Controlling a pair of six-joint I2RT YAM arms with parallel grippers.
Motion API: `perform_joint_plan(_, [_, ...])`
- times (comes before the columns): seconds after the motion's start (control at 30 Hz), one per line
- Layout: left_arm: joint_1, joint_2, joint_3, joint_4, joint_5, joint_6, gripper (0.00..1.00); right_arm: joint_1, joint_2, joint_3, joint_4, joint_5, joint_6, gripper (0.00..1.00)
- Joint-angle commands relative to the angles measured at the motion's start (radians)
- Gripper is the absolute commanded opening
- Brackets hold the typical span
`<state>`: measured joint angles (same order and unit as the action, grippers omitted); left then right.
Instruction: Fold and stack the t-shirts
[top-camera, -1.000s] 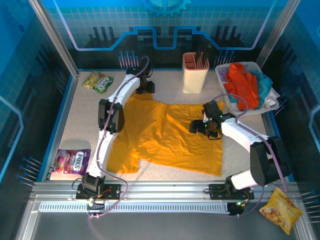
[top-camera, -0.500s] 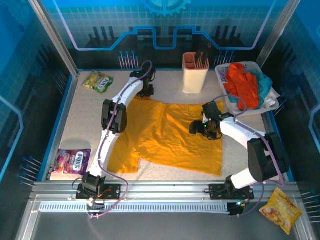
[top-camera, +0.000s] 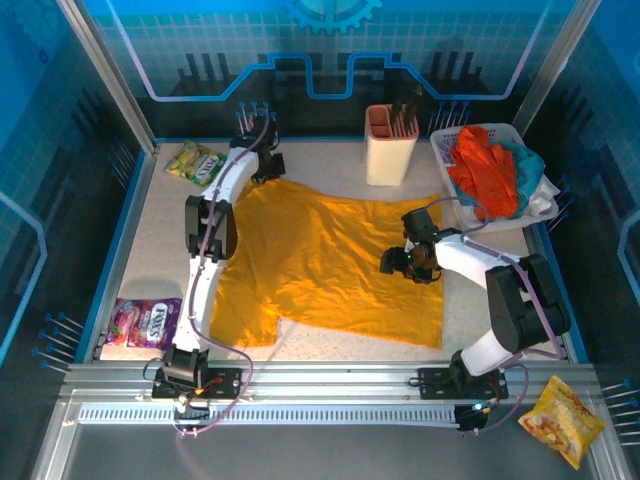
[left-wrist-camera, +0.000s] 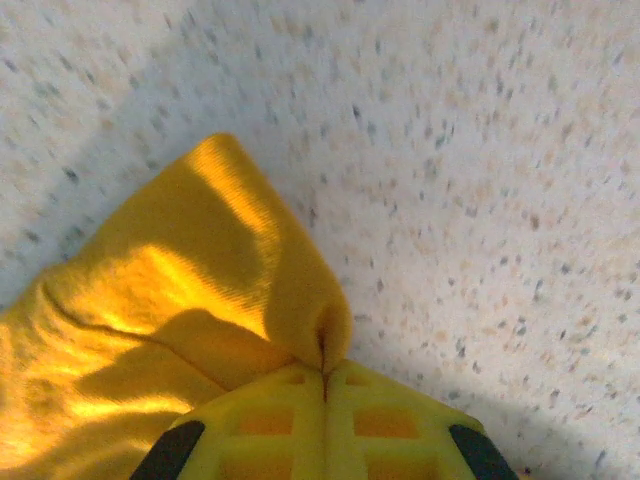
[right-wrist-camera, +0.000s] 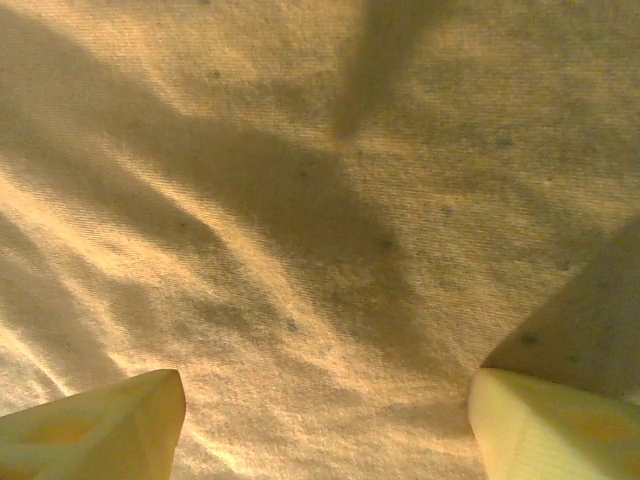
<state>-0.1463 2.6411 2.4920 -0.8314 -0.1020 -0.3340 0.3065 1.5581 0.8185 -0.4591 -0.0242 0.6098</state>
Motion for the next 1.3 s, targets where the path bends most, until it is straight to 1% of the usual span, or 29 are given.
perform_joint_plan(0.0, [-0.003, -0.107, 0.008, 0.123, 0.042, 0.031, 0.0, -0.008, 0.02, -0.006, -0.019, 0.029, 0.019, 0.76])
perform_joint_plan(0.07, [-0.01, -0.118, -0.001, 0.178, 0.055, 0.049, 0.0, -0.008, 0.027, 0.004, -0.024, 0.029, 0.016, 0.76])
perform_joint_plan(0.17, [-0.032, -0.115, 0.012, 0.241, 0.028, 0.111, 0.0, -0.005, 0.033, 0.019, -0.034, 0.027, 0.013, 0.76])
perform_joint_plan(0.2, [-0.041, -0.11, 0.02, 0.26, 0.027, 0.141, 0.01, -0.006, 0.031, 0.022, -0.036, 0.027, 0.011, 0.76])
perform_joint_plan(0.27, [-0.062, -0.102, 0.024, 0.285, 0.02, 0.202, 0.07, -0.006, 0.025, 0.024, -0.042, 0.031, 0.009, 0.76])
perform_joint_plan(0.3, [-0.076, -0.098, 0.024, 0.292, 0.007, 0.24, 0.12, -0.006, 0.022, 0.026, -0.045, 0.033, 0.008, 0.76])
perform_joint_plan(0.33, [-0.086, -0.091, 0.024, 0.292, -0.011, 0.269, 0.23, -0.007, 0.019, 0.026, -0.048, 0.035, 0.007, 0.76])
perform_joint_plan(0.37, [-0.092, -0.084, 0.025, 0.286, -0.021, 0.283, 0.37, -0.006, 0.017, 0.027, -0.051, 0.035, 0.006, 0.76])
perform_joint_plan(0.4, [-0.093, -0.077, 0.029, 0.27, -0.029, 0.283, 0.57, -0.008, 0.014, 0.03, -0.055, 0.033, 0.005, 0.76])
perform_joint_plan(0.43, [-0.09, -0.071, 0.028, 0.253, -0.041, 0.274, 0.68, -0.007, 0.012, 0.029, -0.054, 0.032, 0.004, 0.76])
perform_joint_plan(0.5, [-0.082, -0.069, 0.025, 0.214, -0.075, 0.248, 0.76, -0.007, 0.008, 0.028, -0.056, 0.032, 0.004, 0.76])
perform_joint_plan(0.6, [-0.055, -0.095, -0.003, 0.163, -0.071, 0.193, 0.8, -0.007, 0.005, 0.026, -0.061, 0.035, 0.004, 0.76])
perform_joint_plan(0.7, [-0.034, -0.166, -0.078, 0.11, -0.079, 0.143, 0.81, -0.007, 0.008, 0.026, -0.064, 0.042, 0.002, 0.76])
perform_joint_plan(0.77, [-0.025, -0.243, -0.189, 0.1, -0.075, 0.11, 0.81, -0.009, 0.01, 0.024, -0.061, 0.05, 0.005, 0.77])
perform_joint_plan(0.9, [-0.016, -0.443, -0.543, 0.184, -0.058, 0.045, 0.8, -0.016, 0.006, 0.03, -0.075, 0.083, 0.011, 0.77])
perform_joint_plan(1.0, [-0.006, -0.56, -0.761, 0.224, -0.045, -0.008, 0.8, -0.025, -0.019, 0.022, -0.077, 0.124, 0.02, 0.78])
perform_joint_plan(1.17, [0.001, -0.648, -0.996, 0.201, -0.002, -0.074, 0.77, -0.074, -0.004, 0.03, -0.118, 0.124, 0.018, 0.79])
perform_joint_plan(1.27, [0.001, -0.695, -1.134, 0.211, -0.007, -0.112, 0.76, -0.1, -0.015, 0.014, -0.121, 0.118, 0.018, 0.79])
